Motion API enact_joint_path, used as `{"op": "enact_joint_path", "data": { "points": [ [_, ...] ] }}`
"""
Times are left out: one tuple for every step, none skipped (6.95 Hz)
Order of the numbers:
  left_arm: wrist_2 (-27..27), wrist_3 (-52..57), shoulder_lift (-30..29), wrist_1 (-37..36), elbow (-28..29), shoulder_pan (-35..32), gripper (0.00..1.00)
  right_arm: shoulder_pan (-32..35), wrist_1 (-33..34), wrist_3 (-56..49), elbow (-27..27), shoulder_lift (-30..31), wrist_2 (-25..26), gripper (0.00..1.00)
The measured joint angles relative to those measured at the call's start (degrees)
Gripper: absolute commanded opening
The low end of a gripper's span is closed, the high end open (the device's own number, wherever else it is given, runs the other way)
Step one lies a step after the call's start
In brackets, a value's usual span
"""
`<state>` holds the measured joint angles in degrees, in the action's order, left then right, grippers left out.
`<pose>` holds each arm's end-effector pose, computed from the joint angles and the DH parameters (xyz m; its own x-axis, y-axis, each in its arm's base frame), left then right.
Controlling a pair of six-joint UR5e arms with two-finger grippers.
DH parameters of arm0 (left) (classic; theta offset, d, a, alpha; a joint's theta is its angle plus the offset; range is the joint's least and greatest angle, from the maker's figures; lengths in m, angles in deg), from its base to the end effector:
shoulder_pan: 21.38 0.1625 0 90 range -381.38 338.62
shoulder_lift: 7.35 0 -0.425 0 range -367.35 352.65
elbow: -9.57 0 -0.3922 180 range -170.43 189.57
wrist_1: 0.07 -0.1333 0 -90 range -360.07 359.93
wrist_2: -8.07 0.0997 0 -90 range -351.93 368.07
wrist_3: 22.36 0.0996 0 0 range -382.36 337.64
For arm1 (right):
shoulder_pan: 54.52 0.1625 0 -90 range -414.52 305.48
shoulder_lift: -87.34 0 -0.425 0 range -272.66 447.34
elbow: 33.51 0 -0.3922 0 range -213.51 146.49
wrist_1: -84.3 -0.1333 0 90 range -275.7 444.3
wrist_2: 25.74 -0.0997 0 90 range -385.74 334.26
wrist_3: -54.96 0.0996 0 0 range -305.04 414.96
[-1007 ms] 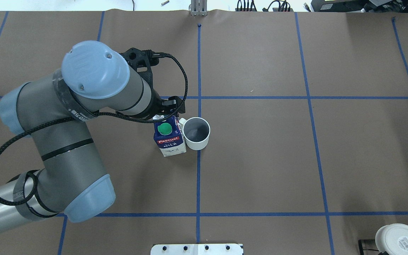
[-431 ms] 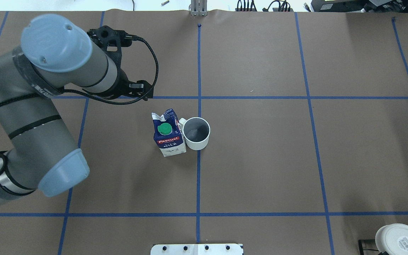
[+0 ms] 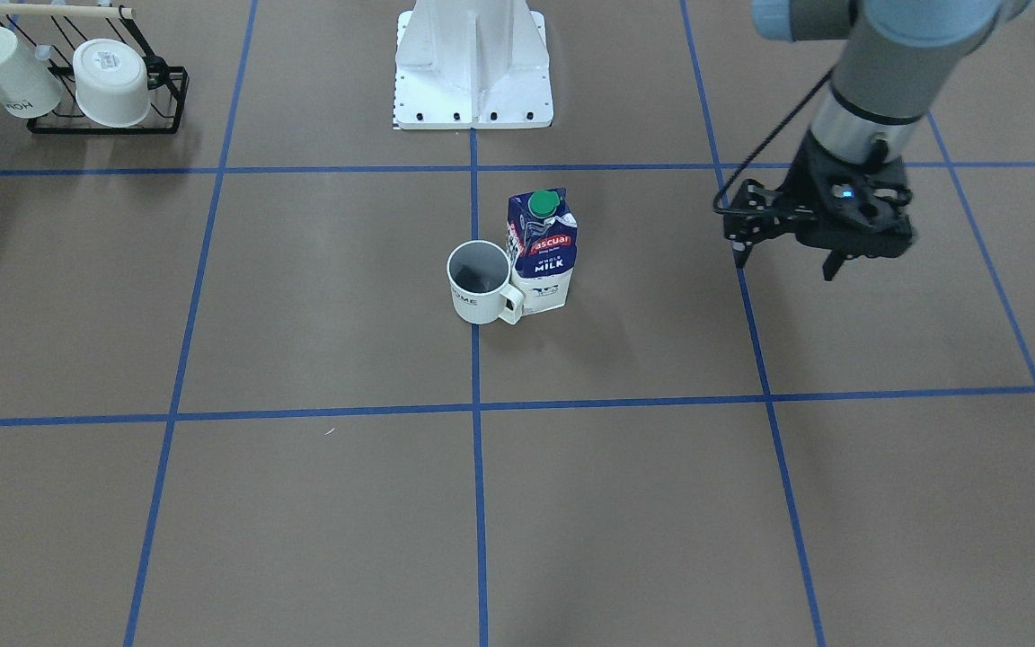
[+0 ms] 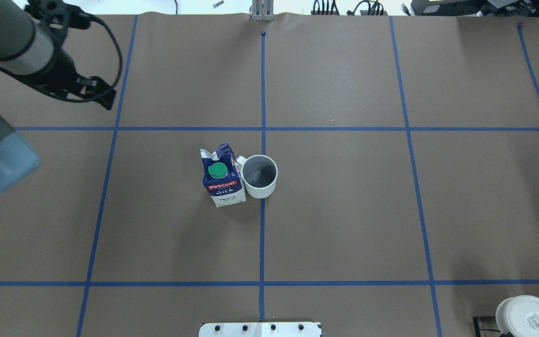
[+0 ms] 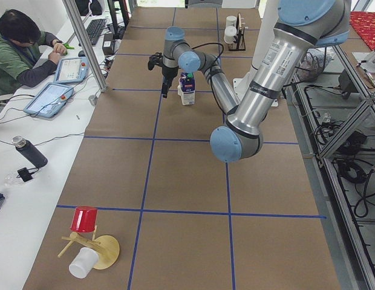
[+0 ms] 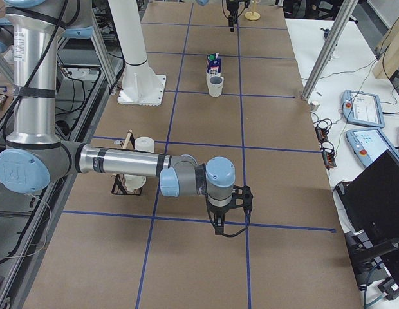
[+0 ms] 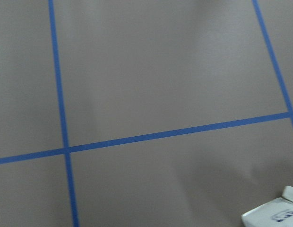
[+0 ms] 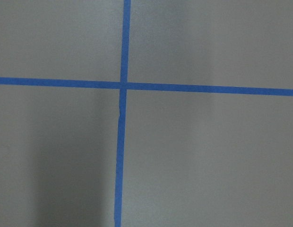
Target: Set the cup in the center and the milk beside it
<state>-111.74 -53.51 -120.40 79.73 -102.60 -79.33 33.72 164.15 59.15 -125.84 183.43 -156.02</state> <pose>0.2335 -0.5309 0.2887 0.7246 0.2419 -0.6453 -0.0698 0.9573 0.2805 0.0549 -0.4557 0.6752 0.7605 -0.0225 0.6489 -0.0251 0.9976 0.0641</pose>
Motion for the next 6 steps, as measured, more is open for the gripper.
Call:
{"op": "enact_joint_path", "data": {
  "points": [
    [-2.97,9.18,3.88,-0.19,1.34,-5.71,0.98,0.00,0.06,-0.02,0.02,0.04,0.58,1.00],
    [-4.94,17.19,7.75,-0.28,2.43,-10.52,0.98,0.00,0.22,0.05,0.07,0.06,0.60,1.00],
    [-6.56,22.40,11.32,-0.32,4.01,-14.92,0.98,0.00,0.34,0.13,0.10,0.09,0.23,1.00],
    [-8.12,24.73,14.32,0.38,6.40,-18.77,0.98,0.00,0.26,0.06,0.12,0.16,0.08,1.00],
    [-8.87,25.56,16.80,1.91,8.35,-21.71,0.98,0.00,0.30,-0.02,0.13,0.20,0.19,1.00],
    [-9.11,26.87,19.57,3.64,9.37,-23.40,0.98,0.00,0.50,-0.05,0.13,0.23,0.44,1.00]
  ]
}}
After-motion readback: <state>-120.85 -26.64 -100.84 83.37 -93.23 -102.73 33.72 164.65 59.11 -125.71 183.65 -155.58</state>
